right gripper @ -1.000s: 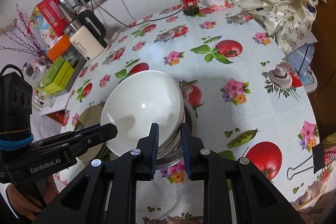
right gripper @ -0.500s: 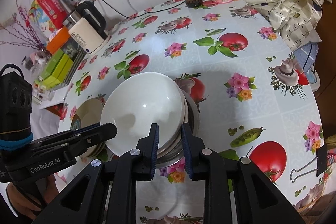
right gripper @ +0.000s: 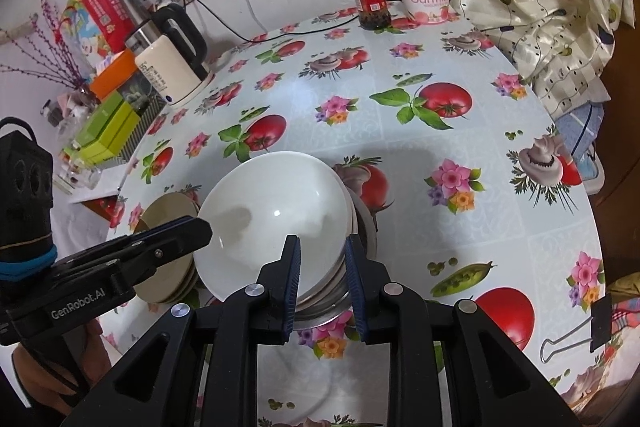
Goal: Organize plates and bowls
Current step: 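Lower the second white bowl onto the bowl already in the steel bowl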
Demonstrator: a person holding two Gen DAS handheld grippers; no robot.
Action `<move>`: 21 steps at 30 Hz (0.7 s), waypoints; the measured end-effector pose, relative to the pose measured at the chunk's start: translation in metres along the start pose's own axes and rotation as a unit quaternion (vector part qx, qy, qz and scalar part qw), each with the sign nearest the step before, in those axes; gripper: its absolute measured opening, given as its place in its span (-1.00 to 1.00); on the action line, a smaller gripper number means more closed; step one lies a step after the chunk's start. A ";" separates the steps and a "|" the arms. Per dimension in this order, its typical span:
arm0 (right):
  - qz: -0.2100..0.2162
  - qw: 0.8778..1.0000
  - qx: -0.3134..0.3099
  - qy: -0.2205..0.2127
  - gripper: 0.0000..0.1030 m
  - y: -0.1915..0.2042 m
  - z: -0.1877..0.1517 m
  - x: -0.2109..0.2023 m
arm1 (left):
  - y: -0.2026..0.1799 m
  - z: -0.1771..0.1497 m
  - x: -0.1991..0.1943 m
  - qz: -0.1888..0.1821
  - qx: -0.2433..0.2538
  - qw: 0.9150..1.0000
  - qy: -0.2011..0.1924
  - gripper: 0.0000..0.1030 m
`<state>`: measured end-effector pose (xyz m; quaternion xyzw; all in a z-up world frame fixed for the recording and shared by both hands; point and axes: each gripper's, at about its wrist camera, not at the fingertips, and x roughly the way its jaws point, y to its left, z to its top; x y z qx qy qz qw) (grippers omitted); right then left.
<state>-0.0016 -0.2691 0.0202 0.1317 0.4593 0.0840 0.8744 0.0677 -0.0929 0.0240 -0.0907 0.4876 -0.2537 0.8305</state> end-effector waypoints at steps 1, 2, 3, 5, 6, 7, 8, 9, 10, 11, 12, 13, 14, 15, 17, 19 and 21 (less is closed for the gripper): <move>-0.001 1.000 0.001 0.000 -0.57 0.000 0.000 0.001 | 0.000 0.000 0.001 0.000 0.000 1.000 0.000 -0.52; -0.001 1.000 0.003 0.000 -0.57 -0.001 0.000 0.001 | 0.001 0.000 0.002 -0.001 0.000 1.000 0.001 -0.52; -0.001 1.000 0.004 -0.001 -0.57 -0.002 0.000 0.001 | 0.000 0.000 0.001 -0.001 0.000 1.000 0.002 -0.52; -0.004 1.000 0.008 -0.002 -0.57 -0.004 0.000 0.001 | 0.002 0.000 0.004 -0.001 -0.001 1.000 0.004 -0.52; -0.004 1.000 0.010 0.000 -0.57 -0.005 0.000 0.002 | 0.003 0.001 0.006 -0.002 -0.003 1.000 0.007 -0.52; -0.005 1.000 0.010 0.001 -0.57 -0.006 0.000 0.002 | 0.003 0.001 0.008 -0.001 -0.003 1.000 0.009 -0.52; -0.006 1.000 0.009 0.002 -0.57 -0.006 0.000 0.003 | 0.004 -0.001 0.010 0.000 -0.003 1.000 0.009 -0.52; -0.006 1.000 0.009 0.003 -0.57 -0.006 0.000 0.004 | 0.004 -0.001 0.012 0.001 -0.002 1.000 0.012 -0.52; -0.004 1.000 0.008 0.003 -0.59 -0.005 0.000 0.004 | 0.003 -0.001 0.014 0.004 -0.001 1.000 0.012 -0.52; -0.002 1.000 0.006 0.003 -0.62 -0.004 0.000 0.004 | 0.003 -0.002 0.014 0.005 0.001 1.000 0.011 -0.52; -0.003 1.000 0.004 0.002 -0.62 -0.004 0.000 0.004 | 0.002 -0.002 0.014 0.009 0.004 1.000 0.011 -0.52; -0.003 1.000 0.003 0.001 -0.62 -0.003 0.000 0.003 | 0.002 -0.002 0.014 0.009 0.005 1.000 0.010 -0.52; -0.003 1.000 0.002 0.000 -0.62 -0.002 0.000 0.003 | 0.002 -0.002 0.014 0.008 0.006 1.000 0.011 -0.52; -0.004 1.000 0.003 0.000 -0.62 -0.003 0.001 0.002 | 0.002 -0.002 0.014 0.008 0.008 1.000 0.012 -0.52; -0.002 1.000 0.003 0.001 -0.62 -0.003 0.000 0.003 | 0.000 -0.003 0.014 0.013 0.015 1.000 0.013 -0.52; -0.002 1.000 0.004 0.000 -0.62 -0.002 0.001 0.001 | -0.001 -0.003 0.015 0.016 0.021 1.000 0.014 -0.52; -0.003 1.000 0.002 0.000 -0.62 -0.003 0.001 0.002 | -0.002 -0.003 0.015 0.021 0.026 0.999 0.014 -0.52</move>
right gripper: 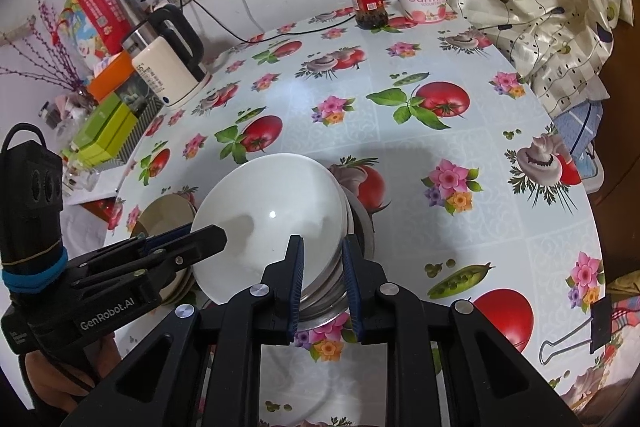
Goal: Organize plates and bowls
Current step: 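Lower the second white bowl onto the bowl already in the steel bowl, then open the left tool and withdraw it from the stacked white bowls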
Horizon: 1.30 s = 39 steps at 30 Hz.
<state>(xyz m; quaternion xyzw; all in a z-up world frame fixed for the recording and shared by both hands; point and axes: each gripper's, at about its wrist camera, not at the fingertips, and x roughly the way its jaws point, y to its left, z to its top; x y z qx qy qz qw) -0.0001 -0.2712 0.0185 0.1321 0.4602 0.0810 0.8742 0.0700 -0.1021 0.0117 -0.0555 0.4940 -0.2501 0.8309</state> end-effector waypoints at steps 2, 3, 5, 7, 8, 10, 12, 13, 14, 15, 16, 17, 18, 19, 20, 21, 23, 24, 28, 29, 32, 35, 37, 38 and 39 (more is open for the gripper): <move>0.000 1.000 0.001 0.000 -0.62 0.000 0.000 0.000 | -0.001 0.000 0.000 0.001 0.003 1.000 -0.001 -0.52; 0.000 1.000 0.001 0.000 -0.62 0.000 0.000 0.000 | -0.001 -0.001 0.000 0.002 0.005 1.000 -0.002 -0.52; 0.000 1.000 0.001 0.000 -0.62 0.000 0.000 -0.001 | -0.001 -0.002 0.000 0.004 0.008 1.000 -0.005 -0.52; -0.002 1.000 -0.002 -0.002 -0.62 0.001 0.000 -0.002 | -0.001 -0.003 -0.001 0.009 0.011 1.000 -0.010 -0.52; -0.001 1.000 -0.003 -0.003 -0.62 0.001 0.000 -0.002 | -0.002 -0.003 -0.002 0.011 0.013 1.000 -0.012 -0.50; 0.002 1.000 -0.003 -0.004 -0.61 0.000 -0.001 -0.003 | -0.003 -0.004 -0.004 0.017 0.016 1.000 -0.017 -0.49; 0.000 1.000 -0.003 -0.004 -0.61 0.000 -0.001 -0.004 | -0.004 -0.005 -0.006 0.020 0.020 0.999 -0.023 -0.49; -0.001 1.000 -0.004 -0.005 -0.61 0.001 -0.002 -0.005 | -0.004 -0.006 -0.008 0.021 0.021 0.999 -0.026 -0.49; -0.001 1.000 -0.006 -0.006 -0.60 0.001 -0.002 -0.006 | -0.004 -0.006 -0.009 0.022 0.021 0.999 -0.028 -0.49; -0.001 1.000 -0.007 -0.007 -0.59 0.000 -0.003 -0.007 | -0.004 -0.007 -0.010 0.022 0.022 0.999 -0.031 -0.49; 0.000 1.000 -0.009 -0.008 -0.57 0.001 -0.004 -0.008 | -0.004 -0.007 -0.012 0.023 0.022 0.999 -0.034 -0.49; 0.000 1.000 -0.011 -0.009 -0.56 0.000 -0.004 -0.009 | -0.004 -0.008 -0.013 0.024 0.023 0.999 -0.037 -0.49; 0.000 1.000 -0.014 -0.010 -0.55 0.001 -0.005 -0.010 | -0.004 -0.008 -0.015 0.023 0.024 0.999 -0.040 -0.49; 0.000 1.000 -0.015 -0.011 -0.53 0.002 -0.005 -0.010 | -0.004 -0.009 -0.016 0.024 0.024 0.999 -0.041 -0.49; 0.001 1.000 -0.017 -0.011 -0.52 0.002 -0.005 -0.011 | -0.004 -0.009 -0.017 0.024 0.024 0.999 -0.043 -0.49; 0.001 1.000 -0.020 -0.012 -0.51 0.003 -0.005 -0.012 | -0.004 -0.009 -0.017 0.024 0.024 0.998 -0.044 -0.49; 0.001 1.000 -0.025 -0.014 -0.44 0.005 -0.006 -0.013 | -0.005 -0.010 -0.019 0.024 0.027 0.998 -0.048 -0.49; 0.001 1.000 -0.027 -0.015 -0.41 0.006 -0.006 -0.013 | -0.005 -0.010 -0.020 0.024 0.029 0.998 -0.050 -0.49; 0.000 0.999 -0.032 -0.017 -0.36 0.007 -0.006 -0.014 | -0.006 -0.013 -0.020 0.027 0.033 0.998 -0.048 -0.49; 0.000 0.999 -0.031 -0.017 -0.36 0.007 -0.007 -0.014 | -0.005 -0.013 -0.020 0.028 0.033 0.998 -0.048 -0.48; -0.003 0.999 -0.029 -0.014 -0.36 0.004 -0.008 -0.014 | -0.004 -0.014 -0.019 0.027 0.031 0.998 -0.050 -0.48; -0.002 1.000 -0.027 -0.016 -0.36 0.000 -0.009 -0.014 | -0.003 -0.015 -0.019 0.022 0.028 0.998 -0.053 -0.48; -0.002 1.000 -0.024 -0.016 -0.37 -0.001 -0.010 -0.014 | -0.001 -0.014 -0.019 0.020 0.024 0.998 -0.052 -0.48; -0.001 1.000 -0.024 -0.016 -0.40 -0.001 -0.009 -0.014 | 0.000 -0.013 -0.018 0.019 0.023 0.998 -0.052 -0.48; -0.001 1.000 -0.024 -0.016 -0.43 -0.001 -0.009 -0.014 | 0.001 -0.011 -0.018 0.020 0.022 0.998 -0.053 -0.48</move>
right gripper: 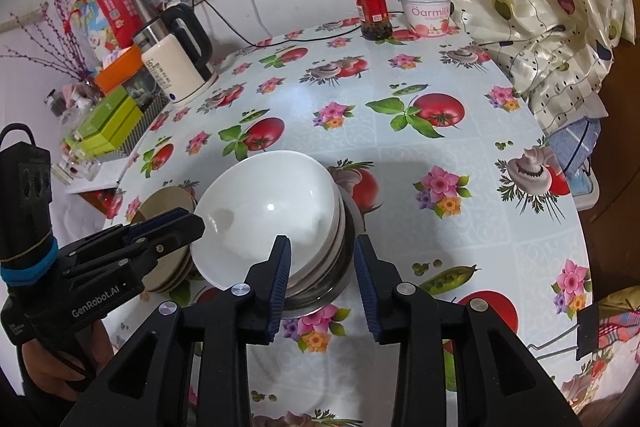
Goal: Organize plates and bowls
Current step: 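Open the left tool and withdraw it from the stacked white bowls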
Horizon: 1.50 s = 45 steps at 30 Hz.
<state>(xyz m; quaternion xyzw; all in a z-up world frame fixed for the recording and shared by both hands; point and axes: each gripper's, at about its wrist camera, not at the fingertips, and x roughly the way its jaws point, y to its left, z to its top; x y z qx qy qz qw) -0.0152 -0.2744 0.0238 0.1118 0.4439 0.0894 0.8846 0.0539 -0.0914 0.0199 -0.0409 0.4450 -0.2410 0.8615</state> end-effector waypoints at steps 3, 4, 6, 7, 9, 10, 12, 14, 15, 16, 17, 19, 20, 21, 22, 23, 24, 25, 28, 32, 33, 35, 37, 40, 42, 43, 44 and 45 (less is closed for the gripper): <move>0.004 1.000 0.001 0.001 -0.55 -0.001 0.001 0.002 | 0.004 0.003 -0.001 -0.006 -0.006 1.000 -0.004 -0.48; 0.005 1.000 0.001 0.002 -0.61 -0.001 0.001 0.002 | 0.005 0.005 -0.001 -0.009 -0.008 1.000 -0.004 -0.48; 0.009 1.000 0.004 0.006 -0.63 -0.002 0.000 0.005 | 0.004 0.006 0.001 -0.017 -0.008 1.000 -0.004 -0.49; 0.011 1.000 0.006 0.008 -0.63 -0.002 0.000 0.005 | 0.004 0.006 0.002 -0.022 -0.007 1.000 -0.002 -0.52; 0.011 1.000 0.008 0.010 -0.63 -0.002 0.000 0.007 | 0.001 0.006 0.006 -0.029 -0.004 1.000 0.003 -0.61; 0.012 1.000 0.008 0.011 -0.63 -0.003 0.000 0.008 | 0.001 0.005 0.007 -0.027 -0.003 1.000 0.004 -0.61; 0.013 1.000 0.008 0.012 -0.66 -0.003 0.000 0.009 | 0.002 0.004 0.008 -0.027 -0.003 1.000 0.004 -0.62; 0.012 1.000 0.005 0.010 -0.71 -0.001 0.001 0.009 | 0.002 0.003 0.009 -0.026 -0.003 1.000 0.003 -0.63; 0.011 1.000 0.002 0.009 -0.71 0.000 0.001 0.009 | 0.002 0.003 0.009 -0.025 -0.003 1.000 0.003 -0.63; 0.010 1.000 -0.001 0.008 -0.71 0.002 0.001 0.009 | 0.002 0.003 0.010 -0.023 -0.002 1.000 0.003 -0.63; 0.009 1.000 -0.003 0.006 -0.71 0.002 0.001 0.009 | 0.001 0.002 0.010 -0.023 -0.001 1.000 0.003 -0.63; 0.008 1.000 -0.004 0.004 -0.71 0.002 0.001 0.008 | 0.002 0.002 0.010 -0.023 -0.001 1.000 0.002 -0.63; 0.009 1.000 -0.005 0.003 -0.71 0.002 0.002 0.008 | 0.001 0.002 0.010 -0.023 -0.002 1.000 0.002 -0.63; 0.010 1.000 -0.005 0.002 -0.71 0.002 0.001 0.008 | 0.001 0.002 0.010 -0.023 -0.001 1.000 0.000 -0.63; 0.009 1.000 -0.005 0.002 -0.71 0.002 0.001 0.008 | 0.000 0.002 0.010 -0.022 0.001 1.000 0.000 -0.63; 0.010 1.000 -0.004 0.002 -0.71 0.002 0.001 0.008 | 0.000 0.002 0.010 -0.022 0.001 1.000 -0.001 -0.62; 0.010 1.000 -0.004 0.002 -0.71 0.002 0.001 0.008 | 0.000 0.002 0.011 -0.022 0.002 1.000 -0.002 -0.62; 0.010 1.000 -0.003 0.002 -0.71 0.002 0.001 0.009 | 0.000 0.002 0.011 -0.022 0.002 1.000 -0.003 -0.62; 0.010 1.000 -0.004 0.002 -0.71 0.001 0.001 0.009 | 0.001 0.002 0.010 -0.025 0.000 1.000 -0.002 -0.62; 0.010 1.000 -0.004 0.002 -0.71 0.000 0.001 0.009 | 0.003 0.001 0.010 -0.030 -0.006 1.000 -0.001 -0.62; 0.010 1.000 -0.003 0.002 -0.71 0.000 0.001 0.009 | 0.003 0.000 0.010 -0.031 -0.006 0.999 -0.001 -0.62; 0.010 1.000 -0.003 0.003 -0.71 0.000 0.001 0.008 | 0.004 0.000 0.009 -0.033 -0.008 0.999 -0.001 -0.62; 0.012 1.000 -0.001 0.002 -0.70 0.000 0.001 0.008 | 0.004 0.000 0.008 -0.034 -0.009 0.999 -0.002 -0.62; 0.011 1.000 -0.001 0.001 -0.70 0.001 0.000 0.008 | 0.005 -0.001 0.008 -0.035 -0.011 0.999 -0.003 -0.62; 0.011 1.000 -0.001 0.002 -0.70 0.002 0.000 0.009 | 0.005 -0.001 0.007 -0.034 -0.010 0.999 -0.003 -0.62; 0.011 1.000 -0.002 0.002 -0.70 0.002 0.001 0.008 | 0.004 -0.001 0.007 -0.033 -0.009 0.999 -0.003 -0.62; 0.009 1.000 -0.004 0.001 -0.70 0.002 0.000 0.009 | 0.005 -0.001 0.007 -0.032 -0.008 0.999 -0.004 -0.62; 0.009 1.000 -0.004 0.000 -0.70 0.003 0.001 0.009 | 0.005 0.000 0.008 -0.032 -0.009 0.999 -0.003 -0.62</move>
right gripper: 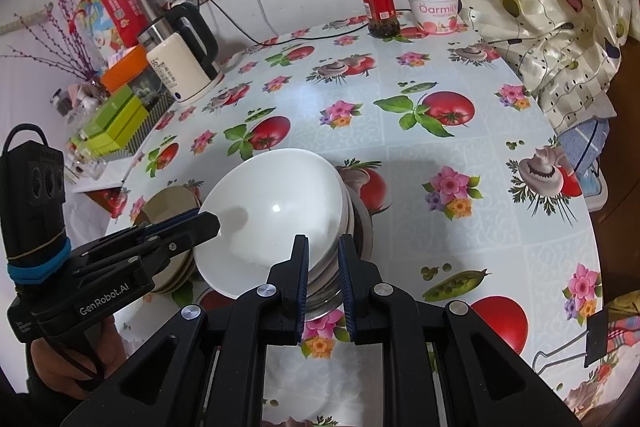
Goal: Organize plates and bowls
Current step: 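Open the left tool and withdraw it from the stacked white bowls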
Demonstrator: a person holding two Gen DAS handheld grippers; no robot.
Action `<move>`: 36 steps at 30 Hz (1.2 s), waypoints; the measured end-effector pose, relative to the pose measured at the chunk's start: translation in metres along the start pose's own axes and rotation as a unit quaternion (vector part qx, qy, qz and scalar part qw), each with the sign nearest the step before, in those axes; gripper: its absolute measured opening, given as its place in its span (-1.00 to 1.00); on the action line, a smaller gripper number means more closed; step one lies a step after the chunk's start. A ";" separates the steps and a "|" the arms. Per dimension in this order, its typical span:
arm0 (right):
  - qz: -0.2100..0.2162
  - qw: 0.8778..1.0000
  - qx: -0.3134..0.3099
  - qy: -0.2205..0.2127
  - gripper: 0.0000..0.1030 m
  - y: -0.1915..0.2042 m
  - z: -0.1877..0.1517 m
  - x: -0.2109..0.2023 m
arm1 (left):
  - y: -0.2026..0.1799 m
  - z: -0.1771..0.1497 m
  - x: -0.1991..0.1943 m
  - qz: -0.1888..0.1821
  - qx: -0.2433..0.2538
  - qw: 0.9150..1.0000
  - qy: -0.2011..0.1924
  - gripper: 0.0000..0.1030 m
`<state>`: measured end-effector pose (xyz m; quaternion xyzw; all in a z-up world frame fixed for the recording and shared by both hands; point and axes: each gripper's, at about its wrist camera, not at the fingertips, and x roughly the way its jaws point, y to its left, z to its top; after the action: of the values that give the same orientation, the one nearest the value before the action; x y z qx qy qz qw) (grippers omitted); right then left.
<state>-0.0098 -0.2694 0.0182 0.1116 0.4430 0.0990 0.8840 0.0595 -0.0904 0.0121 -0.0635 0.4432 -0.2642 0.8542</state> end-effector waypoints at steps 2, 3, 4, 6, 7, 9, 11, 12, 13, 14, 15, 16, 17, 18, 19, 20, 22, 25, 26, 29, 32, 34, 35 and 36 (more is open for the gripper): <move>0.001 1.000 0.002 0.001 -0.70 0.000 0.000 0.000 | -0.001 0.001 0.000 -0.001 -0.003 1.000 0.001 -0.62; 0.002 1.000 0.004 0.001 -0.70 0.001 0.000 0.000 | 0.001 0.001 0.000 -0.003 -0.005 1.000 0.002 -0.62; 0.003 1.000 0.006 0.002 -0.70 0.001 -0.001 0.000 | 0.000 0.000 0.000 -0.004 -0.007 1.000 0.002 -0.62; 0.006 1.000 0.012 0.005 -0.70 0.000 -0.001 0.000 | 0.003 0.000 -0.001 -0.009 -0.016 1.000 0.003 -0.62; 0.006 1.000 0.012 0.005 -0.68 0.000 -0.001 0.000 | 0.003 0.000 -0.002 -0.009 -0.018 1.000 0.002 -0.62; 0.005 1.000 0.012 0.004 -0.63 0.000 -0.001 -0.001 | 0.002 0.000 -0.004 -0.008 -0.019 1.000 0.000 -0.62; 0.008 1.000 0.012 0.002 -0.59 -0.002 0.000 -0.002 | 0.002 -0.001 -0.008 -0.009 -0.018 1.000 -0.003 -0.61; 0.009 1.000 0.010 0.000 -0.58 -0.001 0.000 -0.003 | 0.002 -0.001 -0.009 -0.009 -0.018 1.000 -0.004 -0.61; 0.010 1.000 0.009 -0.001 -0.55 -0.002 0.000 -0.005 | 0.003 -0.002 -0.011 -0.007 -0.018 1.000 -0.006 -0.61; 0.011 1.000 0.007 -0.003 -0.53 -0.002 0.000 -0.006 | 0.003 -0.002 -0.012 -0.007 -0.018 1.000 -0.007 -0.61; 0.012 1.000 0.005 -0.004 -0.52 -0.002 -0.001 -0.008 | 0.004 -0.003 -0.014 -0.007 -0.018 1.000 -0.009 -0.60; 0.012 1.000 0.004 -0.004 -0.51 -0.002 -0.001 -0.009 | 0.005 -0.005 -0.016 -0.007 -0.019 1.000 -0.010 -0.59; 0.013 1.000 0.003 -0.004 -0.51 -0.002 -0.002 -0.010 | 0.006 -0.006 -0.018 -0.007 -0.018 1.000 -0.012 -0.59; 0.015 1.000 0.001 -0.003 -0.51 -0.002 -0.004 -0.011 | 0.006 -0.007 -0.019 -0.004 -0.017 1.000 -0.012 -0.59; 0.015 1.000 -0.001 -0.002 -0.51 -0.003 -0.005 -0.012 | 0.007 -0.009 -0.020 0.000 -0.015 1.000 -0.012 -0.59; 0.015 1.000 -0.002 -0.002 -0.51 -0.003 -0.007 -0.013 | 0.007 -0.011 -0.021 0.002 -0.014 1.000 -0.012 -0.58; 0.016 1.000 -0.003 0.001 -0.51 -0.004 -0.010 -0.014 | 0.008 -0.015 -0.022 0.003 -0.013 1.000 -0.011 -0.58; 0.018 1.000 -0.005 0.005 -0.51 -0.003 -0.014 -0.015 | 0.009 -0.019 -0.023 0.006 -0.014 1.000 -0.007 -0.58; 0.019 1.000 -0.007 0.006 -0.51 -0.003 -0.015 -0.015 | 0.010 -0.020 -0.022 0.005 -0.014 1.000 -0.005 -0.58; 0.019 1.000 -0.013 0.009 -0.51 -0.001 -0.018 -0.016 | 0.009 -0.024 -0.019 0.006 -0.013 1.000 0.002 -0.58; 0.017 1.000 -0.023 0.013 -0.46 0.001 -0.021 -0.017 | 0.007 -0.028 -0.018 0.007 -0.009 1.000 0.007 -0.58; 0.019 0.999 -0.026 0.014 -0.22 0.002 -0.024 -0.016 | 0.005 -0.030 -0.018 0.010 -0.005 1.000 0.007 -0.58; 0.018 0.999 -0.026 0.015 -0.12 0.001 -0.025 -0.016 | 0.004 -0.031 -0.018 0.011 -0.003 1.000 0.007 -0.58; 0.016 0.999 -0.027 0.015 -0.11 0.001 -0.026 -0.015 | 0.003 -0.031 -0.018 0.012 -0.001 1.000 0.008 -0.58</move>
<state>-0.0396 -0.2696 0.0150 0.0937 0.4516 0.1269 0.8782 0.0274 -0.0746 0.0056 -0.0565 0.4506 -0.2538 0.8540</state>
